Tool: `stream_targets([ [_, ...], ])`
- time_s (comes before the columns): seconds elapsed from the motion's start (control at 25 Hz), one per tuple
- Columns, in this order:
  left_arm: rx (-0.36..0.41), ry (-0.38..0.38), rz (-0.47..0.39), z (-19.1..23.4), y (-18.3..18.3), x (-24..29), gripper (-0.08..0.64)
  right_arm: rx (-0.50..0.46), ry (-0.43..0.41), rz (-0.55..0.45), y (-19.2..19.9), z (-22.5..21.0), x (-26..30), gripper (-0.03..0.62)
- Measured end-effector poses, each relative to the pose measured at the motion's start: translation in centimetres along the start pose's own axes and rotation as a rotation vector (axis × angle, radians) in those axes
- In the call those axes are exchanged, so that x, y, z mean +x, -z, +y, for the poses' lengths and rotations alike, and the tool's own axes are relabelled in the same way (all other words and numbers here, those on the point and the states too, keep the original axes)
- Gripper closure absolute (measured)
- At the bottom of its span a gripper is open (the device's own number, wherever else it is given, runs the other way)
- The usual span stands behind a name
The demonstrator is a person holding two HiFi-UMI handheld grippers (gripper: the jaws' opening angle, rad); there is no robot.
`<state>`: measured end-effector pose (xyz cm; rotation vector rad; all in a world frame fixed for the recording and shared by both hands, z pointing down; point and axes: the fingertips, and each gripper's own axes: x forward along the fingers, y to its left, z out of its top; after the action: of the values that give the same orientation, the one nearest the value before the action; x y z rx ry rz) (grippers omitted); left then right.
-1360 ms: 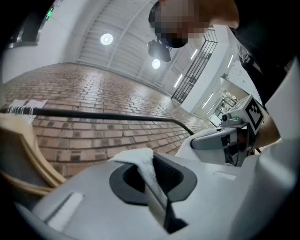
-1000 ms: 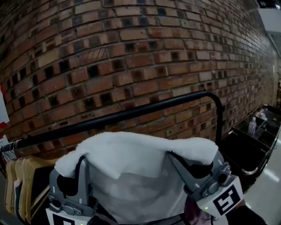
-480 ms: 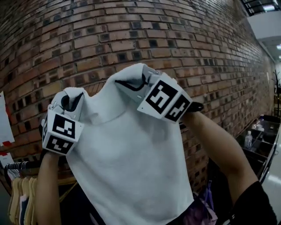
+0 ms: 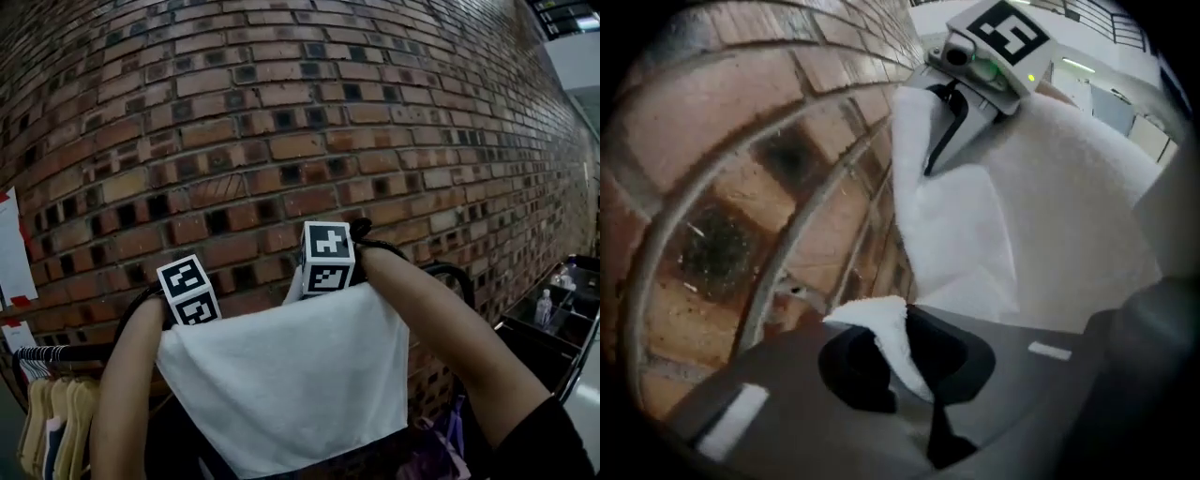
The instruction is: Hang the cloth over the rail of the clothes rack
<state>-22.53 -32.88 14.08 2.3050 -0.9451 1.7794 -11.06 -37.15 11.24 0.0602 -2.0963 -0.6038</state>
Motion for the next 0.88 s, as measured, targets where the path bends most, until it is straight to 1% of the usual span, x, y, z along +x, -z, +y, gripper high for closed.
stream_targets([
  [0.08, -0.017, 0.02, -0.013, -0.1, 0.1, 0.0, 0.524, 0.075, -0.047, -0.007, 0.3, 0.2, 0.2, 0.459],
  [0.12, -0.024, 0.02, -0.032, 0.1, 0.0, -0.1, 0.497, 0.104, -0.054, -0.027, 0.1, 0.0, 0.1, 0.424],
  [0.16, -0.03, 0.022, -0.051, 0.4, -0.2, -0.2, 0.472, 0.129, -0.06, -0.046, 0.0, -0.1, -0.1, 0.413],
  [0.2, -0.035, 0.031, -0.073, 0.7, -0.4, -0.4, 0.447, 0.152, -0.068, -0.053, 0.0, -0.2, -0.2, 0.41],
  [0.28, -0.059, 0.071, -0.128, 0.8, -1.0, -1.1, 0.416, 0.173, -0.087, -0.033, 0.4, 0.0, -0.2, 0.41],
  [0.36, -0.085, 0.117, -0.171, 0.6, -1.2, -1.9, 0.413, 0.166, -0.1, -0.026, 0.5, 0.1, -0.2, 0.41],
  [0.44, -0.097, 0.139, -0.178, 0.6, -0.9, -2.2, 0.413, 0.169, -0.113, -0.055, 0.2, 0.2, -0.8, 0.41],
  [0.56, -0.088, 0.132, -0.144, 0.7, -0.3, -1.9, 0.41, 0.158, -0.098, -0.123, -0.5, -0.1, -1.9, 0.41],
  [0.6, -0.079, 0.142, -0.157, 0.5, -0.4, -2.0, 0.407, 0.143, -0.086, -0.131, -0.6, -0.2, -2.0, 0.41],
  [0.64, -0.074, 0.158, -0.199, 0.3, -0.9, -2.6, 0.405, 0.129, -0.071, -0.136, -0.7, -0.3, -2.2, 0.411],
  [0.72, -0.079, 0.167, -0.349, 0.6, -2.4, -4.7, 0.407, 0.113, -0.055, -0.136, -0.8, -0.4, -2.2, 0.411],
  [0.8, -0.071, 0.13, -0.504, 1.6, -3.7, -7.2, 0.407, 0.093, -0.039, -0.148, -1.0, -0.4, -2.2, 0.41],
  [0.88, -0.031, 0.093, -0.632, 2.1, -4.7, -9.1, 0.407, 0.074, -0.006, -0.199, -1.8, -0.7, -2.7, 0.41],
])
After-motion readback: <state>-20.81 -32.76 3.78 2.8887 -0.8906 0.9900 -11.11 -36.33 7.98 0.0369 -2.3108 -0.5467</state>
